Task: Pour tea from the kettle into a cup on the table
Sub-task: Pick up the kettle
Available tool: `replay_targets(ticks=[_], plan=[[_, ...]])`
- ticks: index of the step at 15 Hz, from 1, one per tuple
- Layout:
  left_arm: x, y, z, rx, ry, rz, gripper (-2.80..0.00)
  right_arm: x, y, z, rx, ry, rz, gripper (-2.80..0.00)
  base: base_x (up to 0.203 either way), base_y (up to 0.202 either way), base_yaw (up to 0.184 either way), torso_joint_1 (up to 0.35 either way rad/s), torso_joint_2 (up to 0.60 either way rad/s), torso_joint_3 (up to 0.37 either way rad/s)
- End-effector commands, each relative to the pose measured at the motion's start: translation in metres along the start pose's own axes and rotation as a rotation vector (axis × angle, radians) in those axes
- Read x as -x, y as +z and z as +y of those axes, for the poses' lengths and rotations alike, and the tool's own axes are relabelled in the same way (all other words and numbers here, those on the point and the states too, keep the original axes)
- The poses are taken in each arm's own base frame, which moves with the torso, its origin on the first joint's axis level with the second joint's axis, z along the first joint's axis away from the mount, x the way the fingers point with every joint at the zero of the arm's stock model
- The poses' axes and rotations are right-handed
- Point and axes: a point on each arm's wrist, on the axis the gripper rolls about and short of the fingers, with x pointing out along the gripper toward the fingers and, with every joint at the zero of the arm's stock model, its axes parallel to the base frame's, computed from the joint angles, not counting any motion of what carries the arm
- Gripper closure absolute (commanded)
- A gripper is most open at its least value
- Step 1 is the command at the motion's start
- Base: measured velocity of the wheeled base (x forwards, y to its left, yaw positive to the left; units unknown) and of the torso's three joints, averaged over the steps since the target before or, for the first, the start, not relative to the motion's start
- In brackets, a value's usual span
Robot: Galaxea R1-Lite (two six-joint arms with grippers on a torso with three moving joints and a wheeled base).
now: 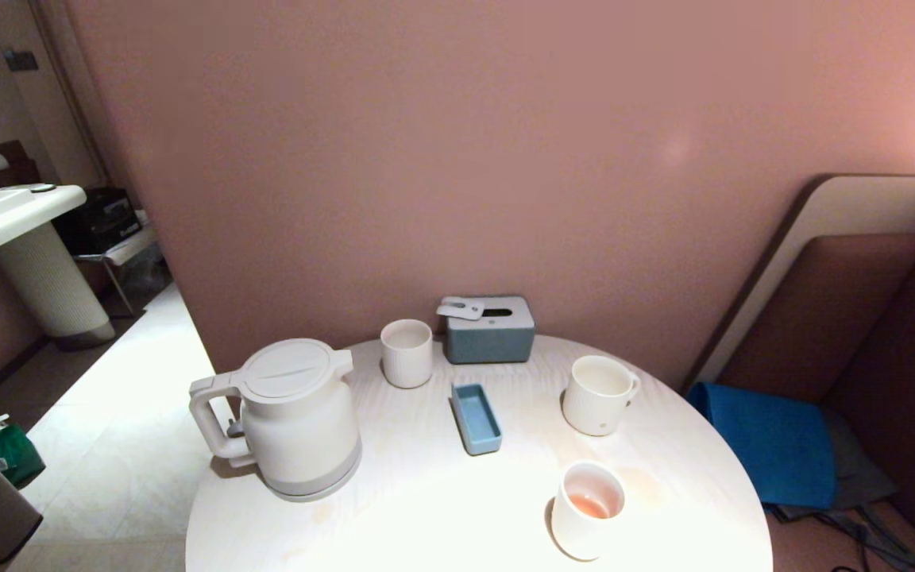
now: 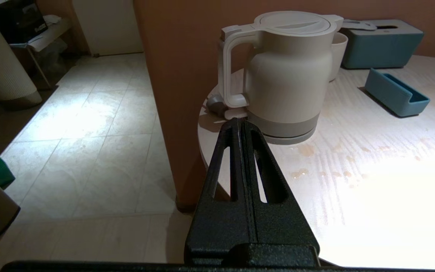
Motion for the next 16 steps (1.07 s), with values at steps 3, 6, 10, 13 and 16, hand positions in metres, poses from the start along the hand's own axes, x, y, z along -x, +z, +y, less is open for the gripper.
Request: replay_targets(ticks=[3, 6, 10, 13, 16], plan=[[0.006, 0.048, 0.001, -0.005, 0.015, -0.062, 0.00, 0.000, 0.000, 0.000, 0.000, 0.001, 0.001, 0.00, 0.000, 0.000, 0.000, 0.000, 0.00, 0.000], [-0.011, 0.106, 0.001, -0.002, 0.021, -0.033, 0.00, 0.000, 0.000, 0.000, 0.000, 0.001, 0.001, 0.00, 0.000, 0.000, 0.000, 0.000, 0.00, 0.000], [-0.062, 0.164, 0.002, 0.005, 0.026, -0.008, 0.00, 0.000, 0.000, 0.000, 0.002, 0.001, 0.001, 0.00, 0.000, 0.000, 0.000, 0.000, 0.00, 0.000], [-0.116, 0.175, 0.002, 0.032, 0.056, 0.117, 0.00, 0.000, 0.000, 0.000, 0.002, 0.001, 0.001, 0.00, 0.000, 0.000, 0.000, 0.000, 0.00, 0.000], [-0.171, 0.153, 0.004, 0.054, 0.151, 0.316, 0.00, 0.000, 0.000, 0.000, 0.002, 0.001, 0.001, 0.00, 0.000, 0.000, 0.000, 0.000, 0.00, 0.000]])
